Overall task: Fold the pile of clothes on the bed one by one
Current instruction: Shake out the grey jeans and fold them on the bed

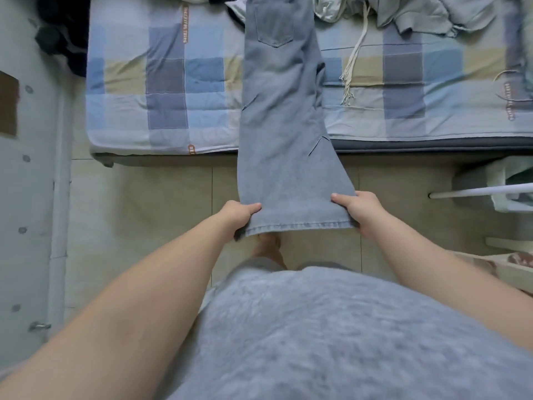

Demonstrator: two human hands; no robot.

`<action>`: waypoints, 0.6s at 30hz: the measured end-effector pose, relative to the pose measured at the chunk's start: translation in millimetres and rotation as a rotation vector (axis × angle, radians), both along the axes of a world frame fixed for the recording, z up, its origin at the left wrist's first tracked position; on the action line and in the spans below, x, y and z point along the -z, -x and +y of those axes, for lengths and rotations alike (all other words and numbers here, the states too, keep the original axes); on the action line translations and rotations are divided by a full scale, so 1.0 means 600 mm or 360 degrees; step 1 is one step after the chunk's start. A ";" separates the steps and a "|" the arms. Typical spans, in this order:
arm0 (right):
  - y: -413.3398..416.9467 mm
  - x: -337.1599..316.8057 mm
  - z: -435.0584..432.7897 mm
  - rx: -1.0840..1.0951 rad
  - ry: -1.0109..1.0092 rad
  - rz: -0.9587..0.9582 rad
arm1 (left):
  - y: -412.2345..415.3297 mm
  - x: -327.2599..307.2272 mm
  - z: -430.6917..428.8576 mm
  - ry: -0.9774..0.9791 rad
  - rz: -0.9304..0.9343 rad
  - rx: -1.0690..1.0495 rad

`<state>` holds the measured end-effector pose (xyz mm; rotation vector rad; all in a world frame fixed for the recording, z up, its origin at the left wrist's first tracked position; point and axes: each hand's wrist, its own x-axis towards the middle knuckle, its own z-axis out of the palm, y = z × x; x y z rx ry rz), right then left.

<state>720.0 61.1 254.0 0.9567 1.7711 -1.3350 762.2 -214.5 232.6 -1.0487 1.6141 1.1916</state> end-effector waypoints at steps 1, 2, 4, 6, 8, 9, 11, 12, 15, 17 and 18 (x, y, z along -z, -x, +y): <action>-0.032 -0.001 0.010 -0.0007 0.0008 -0.0029 | -0.032 0.000 0.009 -0.0002 -0.0048 0.0009; -0.064 -0.002 0.022 -0.0014 0.0020 -0.0058 | -0.064 0.000 0.018 0.0000 -0.0088 0.0017; -0.122 -0.001 0.046 -0.0015 0.0051 -0.0116 | -0.121 -0.002 0.039 -0.0005 -0.0152 0.0050; -0.179 0.000 0.070 -0.0011 0.0078 -0.0172 | -0.177 -0.003 0.059 -0.0062 -0.0210 0.0062; -0.231 -0.001 0.091 0.0007 0.0079 -0.0227 | -0.229 -0.007 0.079 -0.0116 -0.0277 0.0042; -0.253 -0.002 0.100 0.0012 0.0085 -0.0251 | -0.250 -0.010 0.086 -0.0136 -0.0306 0.0026; -0.288 -0.005 0.112 0.0009 0.0104 -0.0285 | -0.280 -0.019 0.095 -0.0179 -0.0327 -0.0002; -0.297 -0.007 0.116 0.0014 0.0119 -0.0294 | -0.288 -0.024 0.097 -0.0207 -0.0328 -0.0033; -0.301 -0.022 0.113 0.0073 0.0191 -0.0283 | -0.291 -0.041 0.093 -0.0232 -0.0322 -0.0129; -0.278 -0.038 0.106 0.0110 0.0228 -0.0251 | -0.275 -0.053 0.087 -0.0248 -0.0285 -0.0217; -0.263 -0.047 0.102 0.0140 0.0251 -0.0238 | -0.264 -0.060 0.086 -0.0270 -0.0258 -0.0291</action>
